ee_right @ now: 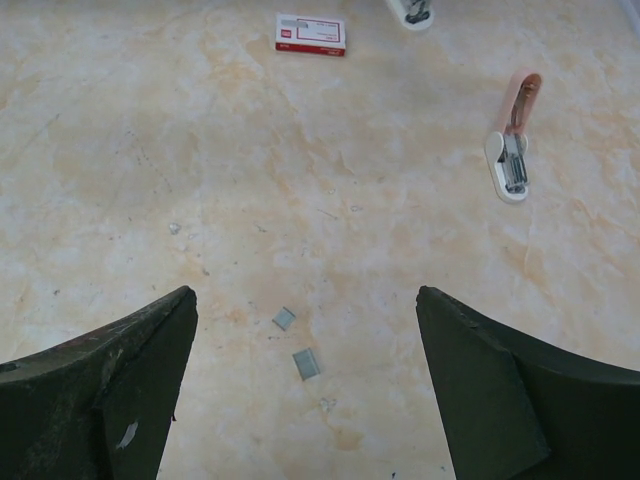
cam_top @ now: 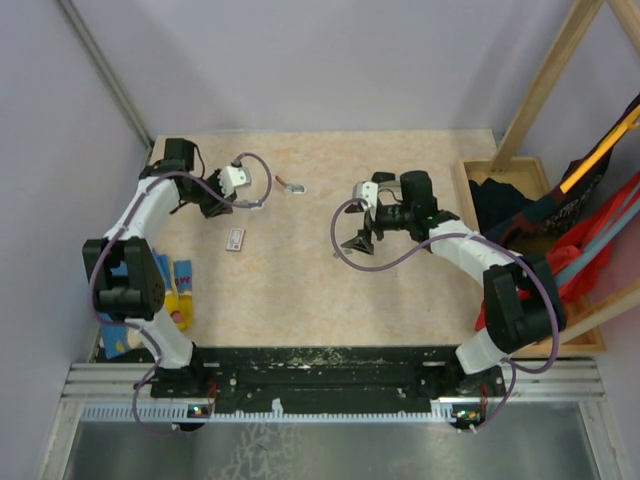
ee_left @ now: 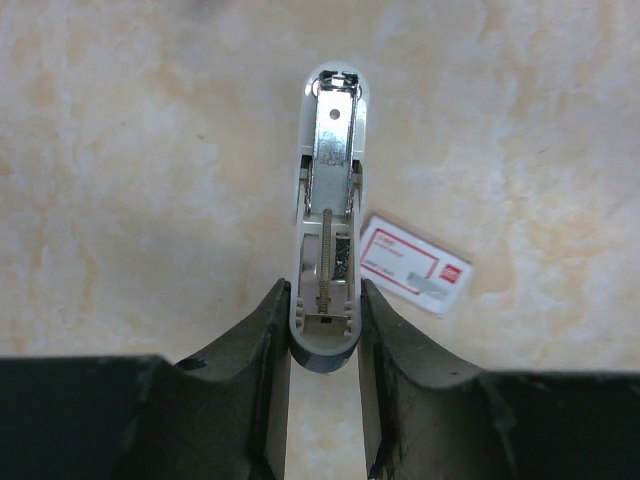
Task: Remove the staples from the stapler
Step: Place the stapler at the center of the board.
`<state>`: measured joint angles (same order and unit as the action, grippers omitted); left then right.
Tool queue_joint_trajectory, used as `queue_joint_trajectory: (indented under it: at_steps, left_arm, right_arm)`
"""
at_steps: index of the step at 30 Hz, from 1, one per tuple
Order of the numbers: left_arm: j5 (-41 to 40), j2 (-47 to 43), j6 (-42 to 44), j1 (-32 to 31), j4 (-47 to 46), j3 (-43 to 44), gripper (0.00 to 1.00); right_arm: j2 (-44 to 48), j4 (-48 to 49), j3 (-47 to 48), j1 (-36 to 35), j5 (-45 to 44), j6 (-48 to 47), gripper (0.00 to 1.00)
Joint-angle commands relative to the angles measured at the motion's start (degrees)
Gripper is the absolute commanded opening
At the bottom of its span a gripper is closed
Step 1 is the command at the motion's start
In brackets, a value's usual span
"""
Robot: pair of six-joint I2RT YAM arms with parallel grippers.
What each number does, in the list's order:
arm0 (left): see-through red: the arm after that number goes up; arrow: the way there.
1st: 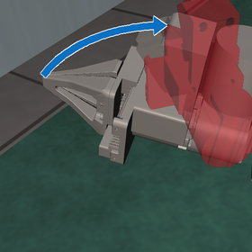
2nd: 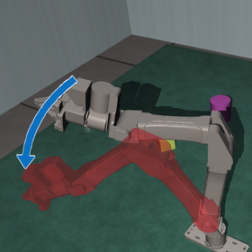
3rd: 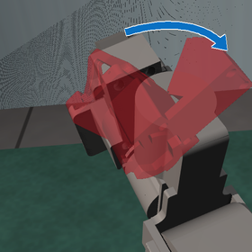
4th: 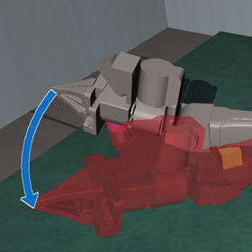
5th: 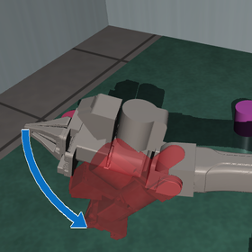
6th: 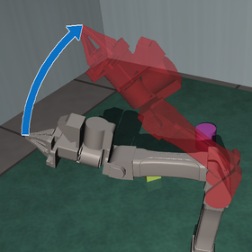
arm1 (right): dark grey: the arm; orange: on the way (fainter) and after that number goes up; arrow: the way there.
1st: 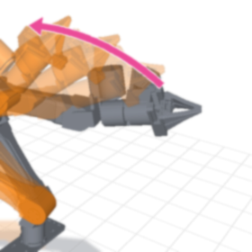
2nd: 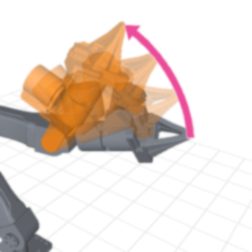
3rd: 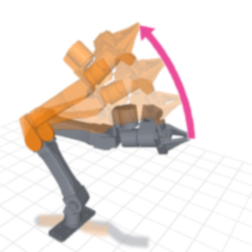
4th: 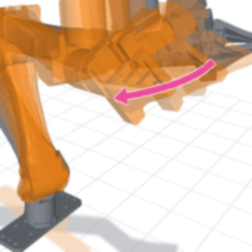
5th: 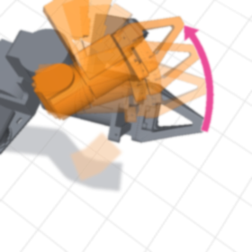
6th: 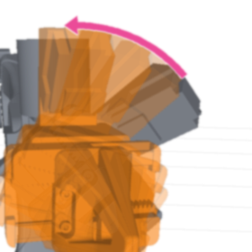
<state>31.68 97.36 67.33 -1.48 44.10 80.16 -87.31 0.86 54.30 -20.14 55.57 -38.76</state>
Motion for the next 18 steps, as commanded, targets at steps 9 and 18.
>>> queue_joint_trajectory:
  at_steps: [9,18]
  left_arm:
    - [0.4,9.9,16.3,7.0,-6.6,7.4,0.00]
    - [3.9,17.6,23.9,9.2,-4.5,14.6,0.00]
  right_arm:
    - [1.5,2.1,-0.4,0.7,0.9,0.1,0.92]
    - [1.5,1.6,-0.5,0.7,1.3,-0.6,0.93]
